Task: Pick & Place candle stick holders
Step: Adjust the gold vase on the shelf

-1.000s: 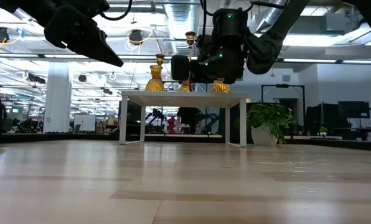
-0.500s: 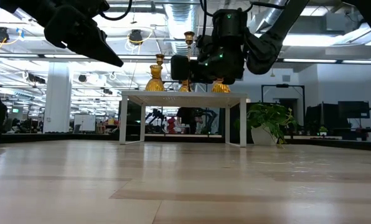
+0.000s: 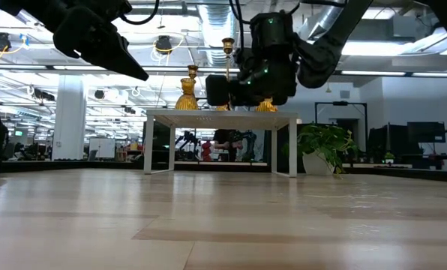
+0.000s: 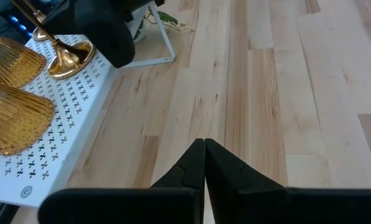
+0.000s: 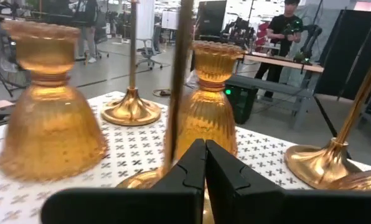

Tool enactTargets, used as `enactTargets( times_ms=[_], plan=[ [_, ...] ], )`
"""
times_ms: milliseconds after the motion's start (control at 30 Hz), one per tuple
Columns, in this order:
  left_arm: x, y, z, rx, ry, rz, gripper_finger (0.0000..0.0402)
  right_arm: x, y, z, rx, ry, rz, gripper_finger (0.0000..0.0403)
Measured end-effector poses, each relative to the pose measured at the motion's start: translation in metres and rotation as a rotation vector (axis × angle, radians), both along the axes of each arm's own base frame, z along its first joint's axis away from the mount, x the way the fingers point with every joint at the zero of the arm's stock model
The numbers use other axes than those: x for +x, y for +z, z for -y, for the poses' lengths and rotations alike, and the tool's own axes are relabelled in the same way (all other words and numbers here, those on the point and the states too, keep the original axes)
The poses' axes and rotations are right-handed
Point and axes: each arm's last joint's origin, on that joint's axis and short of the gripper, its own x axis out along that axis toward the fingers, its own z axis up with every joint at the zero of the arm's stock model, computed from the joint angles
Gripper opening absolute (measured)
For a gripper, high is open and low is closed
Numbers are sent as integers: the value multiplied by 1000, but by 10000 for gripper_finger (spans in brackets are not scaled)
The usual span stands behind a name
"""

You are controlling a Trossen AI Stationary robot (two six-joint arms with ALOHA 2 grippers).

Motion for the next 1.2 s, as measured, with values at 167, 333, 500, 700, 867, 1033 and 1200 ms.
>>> enactTargets(
  times_ms=[167, 333, 500, 700, 867, 1033, 1200],
  plan=[
    [0, 0, 0, 0, 0, 0, 8, 0, 0, 8, 27, 49, 45, 0],
    [0, 0, 0, 0, 0, 0, 8, 0, -2, 13, 55, 81, 59, 0],
    [0, 0, 0, 0, 0, 0, 8, -1, -3, 11, 42, 30, 25, 0],
    [0, 0, 0, 0, 0, 0, 8, 0, -3, 4, 40, 36, 24, 0],
    [0, 0, 0, 0, 0, 0, 8, 0, -2, 2, 25, 28, 12, 0],
    [0, 0, 0, 0, 0, 0, 8, -2, 11, -10, -32, -22, -56, 0],
    [0, 0, 0, 0, 0, 0, 8, -10, 48, -36, -111, 12, -155, 0]
  ],
)
